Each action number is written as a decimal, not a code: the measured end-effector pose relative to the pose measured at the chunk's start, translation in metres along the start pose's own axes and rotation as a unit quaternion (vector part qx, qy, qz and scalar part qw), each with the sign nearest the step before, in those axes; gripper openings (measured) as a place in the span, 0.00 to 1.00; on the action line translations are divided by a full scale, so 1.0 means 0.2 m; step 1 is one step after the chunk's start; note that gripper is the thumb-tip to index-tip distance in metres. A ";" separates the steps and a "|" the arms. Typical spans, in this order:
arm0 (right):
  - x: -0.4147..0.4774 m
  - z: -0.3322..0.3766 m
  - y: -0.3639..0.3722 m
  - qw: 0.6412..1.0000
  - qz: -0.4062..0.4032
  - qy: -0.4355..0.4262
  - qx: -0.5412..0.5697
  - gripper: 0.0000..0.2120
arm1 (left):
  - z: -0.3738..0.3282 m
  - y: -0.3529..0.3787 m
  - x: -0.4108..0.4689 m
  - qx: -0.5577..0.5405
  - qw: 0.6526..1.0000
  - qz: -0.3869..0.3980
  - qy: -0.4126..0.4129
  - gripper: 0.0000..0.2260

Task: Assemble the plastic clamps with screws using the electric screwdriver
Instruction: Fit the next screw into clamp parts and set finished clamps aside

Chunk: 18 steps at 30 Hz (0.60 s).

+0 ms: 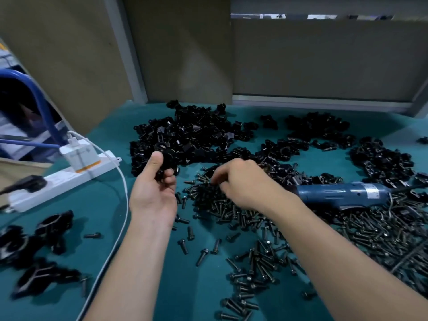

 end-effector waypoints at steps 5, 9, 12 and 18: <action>0.16 0.06 0.07 0.997 0.030 -0.019 -0.061 0.12 | 0.00 -0.03 0.03 -0.033 0.998 -0.053 -0.010 0.04; 0.18 0.05 0.07 0.996 0.014 -0.020 -0.082 0.04 | 0.00 -0.03 0.05 -0.039 0.997 -0.063 -0.016 0.04; 0.18 0.05 0.07 0.999 0.002 -0.001 -0.049 0.05 | -0.01 -0.03 0.05 -0.046 0.996 -0.070 -0.020 0.04; 0.12 0.06 0.06 0.999 0.001 0.004 -0.043 0.08 | 0.00 -0.03 0.04 -0.054 0.996 -0.073 -0.027 0.05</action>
Point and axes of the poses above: each hand's wrist, its own x-axis towards the middle knuckle, its own y-axis out of the palm, z = x × y, the point moved 3 cm from there along x, towards the middle knuckle, and after that the axes turned 4 degrees about -x, right-handed, at the moved point
